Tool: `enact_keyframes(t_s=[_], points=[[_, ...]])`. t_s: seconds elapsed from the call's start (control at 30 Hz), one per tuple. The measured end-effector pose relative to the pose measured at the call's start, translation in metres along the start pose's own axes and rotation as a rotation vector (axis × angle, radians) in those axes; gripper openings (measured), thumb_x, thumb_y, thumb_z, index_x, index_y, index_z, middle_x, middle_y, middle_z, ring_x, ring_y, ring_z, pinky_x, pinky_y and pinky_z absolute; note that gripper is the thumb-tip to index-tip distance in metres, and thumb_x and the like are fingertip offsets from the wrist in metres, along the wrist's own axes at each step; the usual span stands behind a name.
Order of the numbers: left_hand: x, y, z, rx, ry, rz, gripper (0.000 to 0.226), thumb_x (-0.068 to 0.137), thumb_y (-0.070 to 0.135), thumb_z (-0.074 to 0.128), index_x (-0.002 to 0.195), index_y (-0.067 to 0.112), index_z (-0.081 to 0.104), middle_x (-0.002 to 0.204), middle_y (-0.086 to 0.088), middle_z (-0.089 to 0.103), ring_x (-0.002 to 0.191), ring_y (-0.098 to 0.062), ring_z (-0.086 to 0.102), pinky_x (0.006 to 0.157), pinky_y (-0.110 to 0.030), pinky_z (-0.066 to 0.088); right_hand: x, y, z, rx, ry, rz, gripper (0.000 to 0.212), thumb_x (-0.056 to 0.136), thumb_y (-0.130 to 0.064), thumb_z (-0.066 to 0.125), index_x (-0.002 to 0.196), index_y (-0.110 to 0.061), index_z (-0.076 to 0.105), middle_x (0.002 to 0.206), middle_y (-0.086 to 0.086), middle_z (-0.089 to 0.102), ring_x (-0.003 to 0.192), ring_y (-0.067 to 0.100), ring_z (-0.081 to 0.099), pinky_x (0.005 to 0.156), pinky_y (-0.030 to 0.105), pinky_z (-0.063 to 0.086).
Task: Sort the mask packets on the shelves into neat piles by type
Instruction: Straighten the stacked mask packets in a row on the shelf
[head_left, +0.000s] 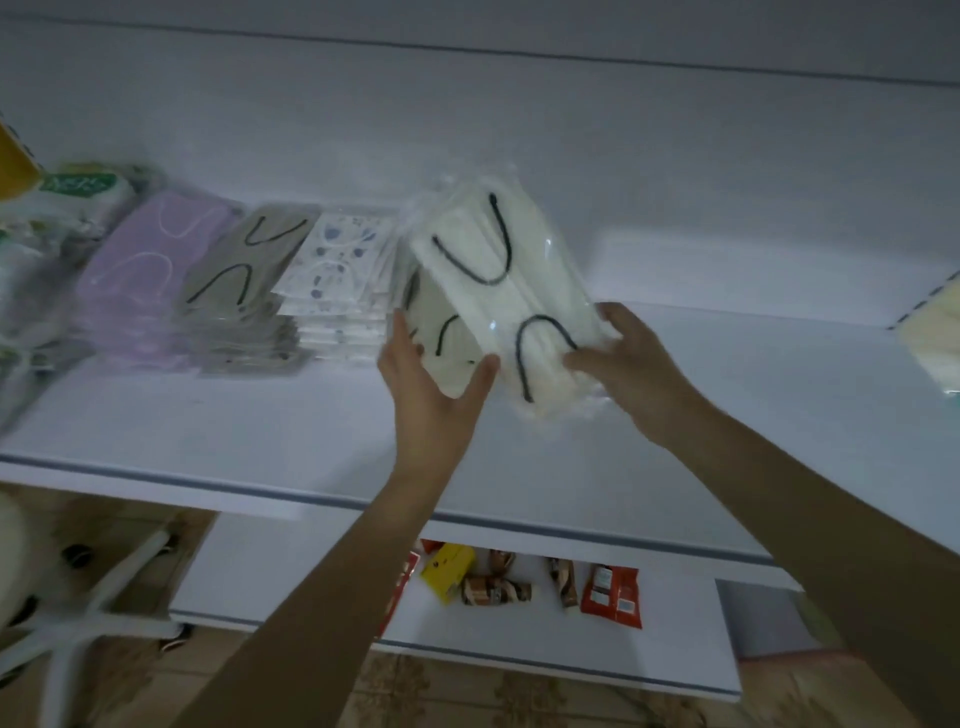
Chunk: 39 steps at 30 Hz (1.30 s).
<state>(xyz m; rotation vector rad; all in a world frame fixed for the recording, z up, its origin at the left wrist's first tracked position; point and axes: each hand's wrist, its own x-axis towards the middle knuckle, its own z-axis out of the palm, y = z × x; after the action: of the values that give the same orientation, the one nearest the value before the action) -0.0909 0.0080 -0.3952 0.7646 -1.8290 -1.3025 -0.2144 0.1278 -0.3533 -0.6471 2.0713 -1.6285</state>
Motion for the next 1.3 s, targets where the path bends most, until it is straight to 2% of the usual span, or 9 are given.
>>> enact_keyframes(t_s=[0.13, 0.27, 0.5, 0.63, 0.73, 0.87, 1.0, 1.1, 1.3], points=[[0.011, 0.022, -0.008, 0.112, -0.204, 0.222, 0.132, 0.057, 0.048, 0.083, 0.143, 0.024, -0.014, 0.150, 0.005, 0.004, 0.143, -0.018, 0.013, 0.116, -0.037, 0.023, -0.045, -0.003, -0.092, -0.633, -0.223, -0.192, 0.035, 0.085, -0.010, 0.063, 0.105, -0.033, 0.046, 0.091, -0.021, 0.053, 0.076, 0.001, 0.052, 0.062, 0.006, 0.037], [-0.004, 0.022, 0.021, 0.079, -0.651, 0.013, 0.123, 0.064, 0.010, 0.082, 0.147, 0.023, -0.007, 0.133, 0.023, 0.018, 0.124, 0.012, 0.023, 0.088, 0.003, 0.030, -0.060, 0.010, -0.136, -0.714, -0.318, -0.258, 0.047, 0.086, -0.004, 0.061, 0.105, -0.043, 0.045, 0.097, -0.017, 0.060, 0.080, -0.006, 0.058, 0.067, 0.007, 0.041], [-0.034, -0.016, 0.062, 0.043, -0.622, -0.137, 0.104, 0.071, 0.007, 0.078, 0.148, 0.024, 0.009, 0.132, 0.009, 0.029, 0.125, -0.004, 0.030, 0.092, -0.009, 0.027, -0.059, 0.087, -0.156, -0.498, -0.093, -0.100, 0.057, 0.081, -0.009, 0.070, 0.130, -0.022, 0.044, 0.126, -0.008, 0.048, 0.117, 0.011, 0.048, 0.084, 0.005, 0.033], [-0.025, -0.020, 0.060, 0.114, -0.722, -0.080, 0.091, 0.066, 0.014, 0.082, 0.136, 0.027, 0.026, 0.128, 0.002, 0.044, 0.116, -0.010, 0.047, 0.097, -0.023, 0.040, -0.059, 0.095, -0.154, -0.214, -0.007, 0.112, 0.052, 0.072, -0.023, 0.078, 0.119, -0.022, 0.054, 0.117, -0.010, 0.057, 0.103, 0.004, 0.055, 0.086, 0.016, 0.044], [-0.027, -0.016, 0.057, 0.123, -0.666, -0.014, 0.069, 0.072, 0.003, 0.077, 0.126, 0.019, 0.037, 0.111, 0.010, 0.051, 0.097, 0.013, 0.052, 0.088, -0.024, 0.044, -0.067, 0.101, -0.154, -0.048, 0.014, 0.152, 0.056, 0.068, -0.032, 0.078, 0.118, -0.014, 0.061, 0.114, 0.001, 0.066, 0.104, 0.013, 0.062, 0.099, 0.035, 0.047], [-0.036, -0.003, 0.063, 0.027, -0.596, 0.057, 0.086, 0.076, -0.008, 0.069, 0.140, 0.013, 0.016, 0.121, 0.027, 0.028, 0.098, 0.036, 0.033, 0.081, 0.008, 0.028, -0.076, 0.098, -0.156, -0.023, 0.109, 0.022, 0.035, 0.082, -0.012, 0.067, 0.116, -0.017, 0.059, 0.112, -0.002, 0.066, 0.102, 0.009, 0.062, 0.090, 0.024, 0.049], [-0.051, -0.003, 0.065, -0.010, -0.653, 0.033, 0.109, 0.074, -0.014, 0.067, 0.146, 0.012, -0.010, 0.115, 0.033, 0.026, 0.095, 0.036, 0.037, 0.079, 0.007, 0.032, -0.082, 0.111, -0.155, -0.081, 0.084, 0.064, 0.039, 0.084, -0.010, 0.066, 0.119, -0.022, 0.053, 0.118, 0.004, 0.061, 0.107, 0.016, 0.058, 0.098, 0.040, 0.046], [-0.058, 0.000, 0.067, -0.014, -0.629, 0.134, 0.110, 0.072, -0.020, 0.065, 0.142, 0.001, -0.017, 0.115, 0.042, 0.028, 0.097, 0.036, 0.036, 0.081, 0.007, 0.031, -0.085, 0.107, -0.148, -0.001, 0.105, 0.029, 0.035, 0.086, -0.015, 0.062, 0.114, -0.030, 0.050, 0.121, -0.003, 0.054, 0.111, 0.007, 0.052, 0.094, 0.021, 0.043], [-0.065, -0.014, 0.068, 0.115, -0.505, 0.168, 0.106, 0.078, 0.009, 0.070, 0.132, 0.053, -0.010, 0.135, 0.017, 0.030, 0.123, 0.002, 0.037, 0.102, -0.017, 0.032, -0.079, 0.099, -0.114, 0.374, 0.440, 0.012, 0.041, 0.082, -0.052, 0.057, 0.092, -0.013, 0.057, 0.090, -0.005, 0.055, 0.084, 0.003, 0.054, 0.079, 0.016, 0.044]])
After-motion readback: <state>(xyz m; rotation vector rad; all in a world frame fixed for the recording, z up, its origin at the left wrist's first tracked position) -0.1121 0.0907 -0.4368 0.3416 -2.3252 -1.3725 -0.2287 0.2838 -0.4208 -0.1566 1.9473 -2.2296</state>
